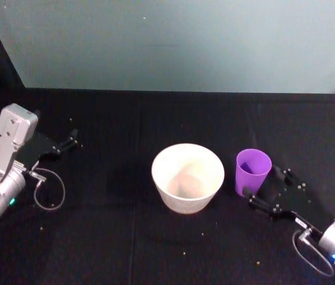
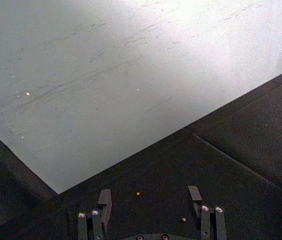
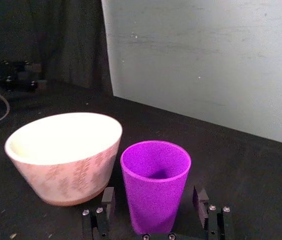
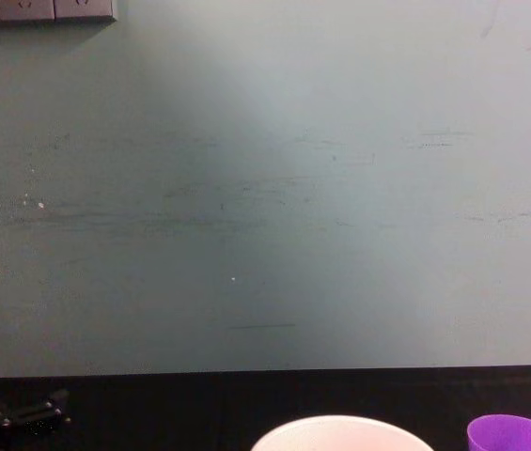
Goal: Pick up the cup and pour the mung beans from the cup into the bowl.
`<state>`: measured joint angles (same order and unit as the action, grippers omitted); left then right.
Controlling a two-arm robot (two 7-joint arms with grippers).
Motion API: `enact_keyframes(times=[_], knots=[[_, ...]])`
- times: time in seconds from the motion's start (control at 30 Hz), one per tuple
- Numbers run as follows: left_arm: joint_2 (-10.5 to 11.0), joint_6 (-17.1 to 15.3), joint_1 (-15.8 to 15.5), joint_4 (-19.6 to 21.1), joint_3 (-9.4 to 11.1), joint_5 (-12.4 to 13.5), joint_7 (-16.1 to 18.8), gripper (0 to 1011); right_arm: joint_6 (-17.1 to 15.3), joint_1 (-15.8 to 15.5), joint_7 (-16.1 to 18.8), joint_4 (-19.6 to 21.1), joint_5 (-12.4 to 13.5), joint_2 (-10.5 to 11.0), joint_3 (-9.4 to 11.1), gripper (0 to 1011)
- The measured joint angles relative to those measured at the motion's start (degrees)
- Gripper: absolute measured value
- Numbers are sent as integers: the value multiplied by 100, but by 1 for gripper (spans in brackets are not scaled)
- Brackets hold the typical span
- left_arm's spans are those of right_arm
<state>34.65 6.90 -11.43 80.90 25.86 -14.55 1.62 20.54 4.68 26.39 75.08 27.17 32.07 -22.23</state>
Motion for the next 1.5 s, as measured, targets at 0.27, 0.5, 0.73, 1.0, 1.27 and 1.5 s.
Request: enact_keyframes(times=[0.27,0.5,0.73,1.0,1.27,1.5], knots=[[0,0,0,0,0,0,0,1000,-89,271,28,-204,-76,-226,38,1000],[0,0,0,0,0,0,0,1000,-188,461,198,-369,-87,-397,51,1002],[0,0,0,0,0,0,0,1000,-271,638,306,-565,-115,-546,78,1000],[0,0,0,0,0,0,0,1000,-309,738,342,-678,-234,-649,106,1000],[0,0,0,0,0,0,0,1000,-309,732,344,-668,-227,-639,105,1000],[0,0,0,0,0,0,0,1000,-309,730,344,-662,-219,-634,101,1000]])
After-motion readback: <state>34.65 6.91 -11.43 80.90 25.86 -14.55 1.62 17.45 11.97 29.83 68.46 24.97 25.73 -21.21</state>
